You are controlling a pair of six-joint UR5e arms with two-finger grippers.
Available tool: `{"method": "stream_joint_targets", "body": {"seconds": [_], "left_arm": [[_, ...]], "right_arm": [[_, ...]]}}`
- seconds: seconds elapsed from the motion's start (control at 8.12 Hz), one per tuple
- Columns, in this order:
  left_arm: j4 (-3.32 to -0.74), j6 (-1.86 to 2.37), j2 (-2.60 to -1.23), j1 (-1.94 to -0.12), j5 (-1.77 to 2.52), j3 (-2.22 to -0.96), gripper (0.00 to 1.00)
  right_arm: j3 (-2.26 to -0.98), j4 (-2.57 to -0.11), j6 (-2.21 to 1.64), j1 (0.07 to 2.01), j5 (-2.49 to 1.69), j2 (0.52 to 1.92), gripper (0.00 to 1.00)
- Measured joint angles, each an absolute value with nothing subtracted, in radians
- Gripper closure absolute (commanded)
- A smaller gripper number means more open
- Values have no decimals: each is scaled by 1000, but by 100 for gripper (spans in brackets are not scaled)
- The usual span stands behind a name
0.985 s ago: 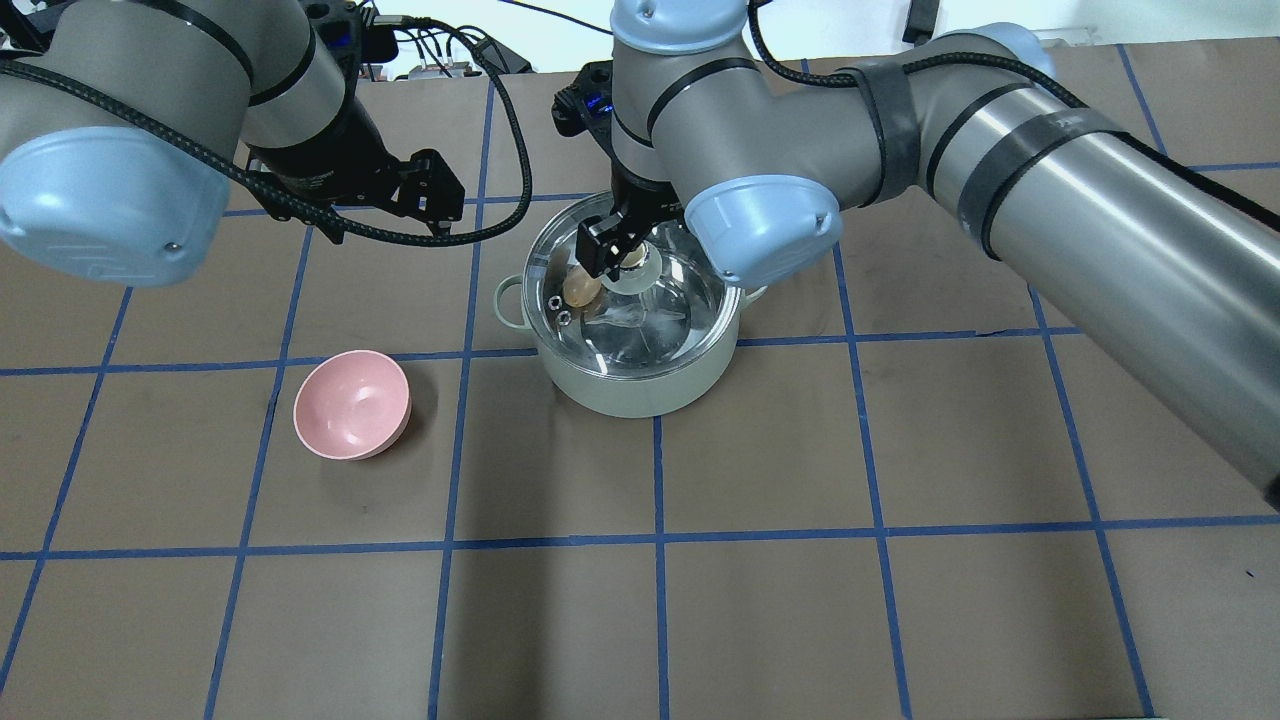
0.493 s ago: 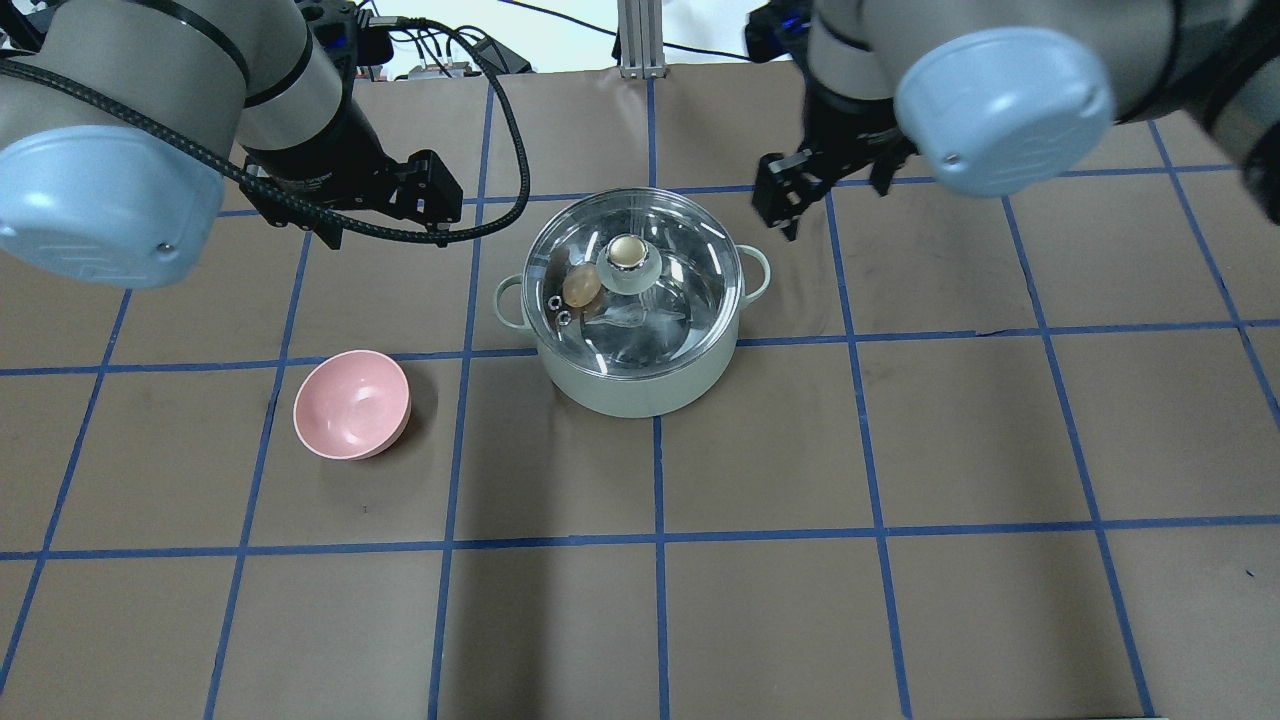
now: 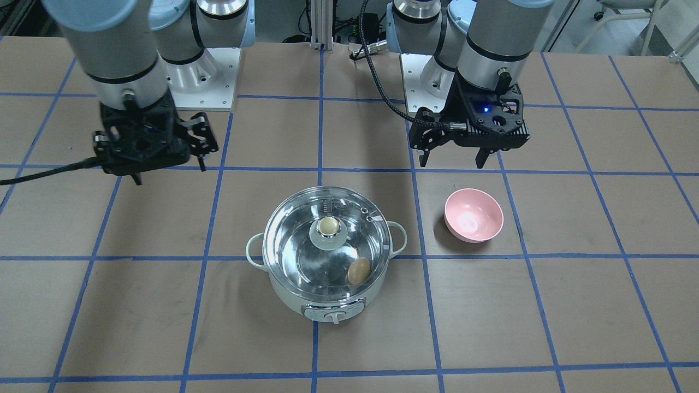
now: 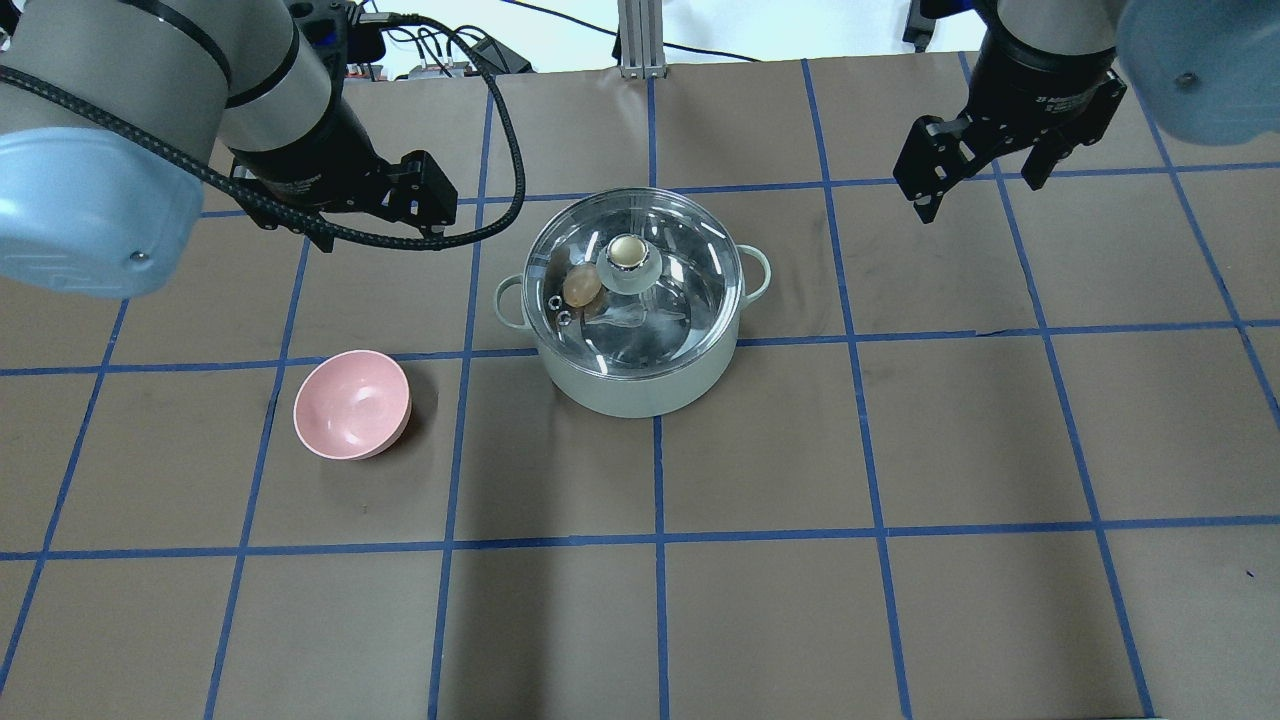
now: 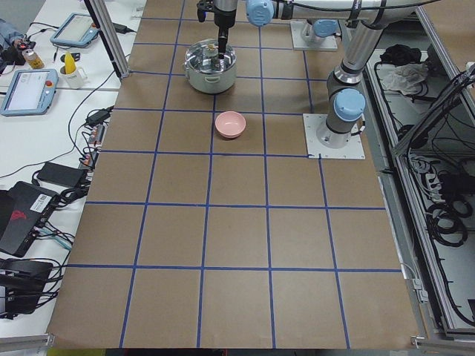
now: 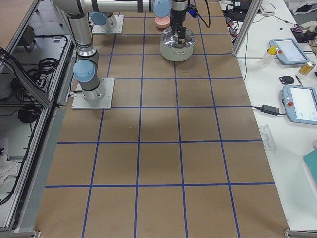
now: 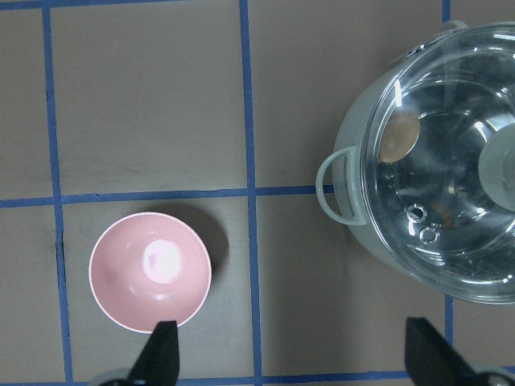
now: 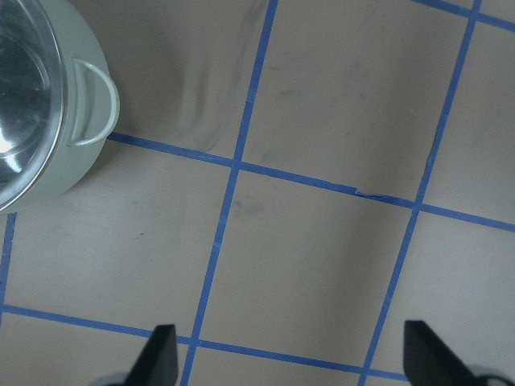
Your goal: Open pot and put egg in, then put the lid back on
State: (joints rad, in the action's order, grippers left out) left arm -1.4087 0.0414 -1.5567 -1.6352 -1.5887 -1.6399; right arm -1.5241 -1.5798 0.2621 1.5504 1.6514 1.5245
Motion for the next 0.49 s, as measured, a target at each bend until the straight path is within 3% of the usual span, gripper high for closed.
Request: {"method": "stream_joint_targets", "body": {"seconds": [0.49], "left_arm": [[-1433,41,-1551,-1635,-1588,-1644,0]], "right_arm": [[-1535,-1581,263,1542,1639,1534,0]]}}
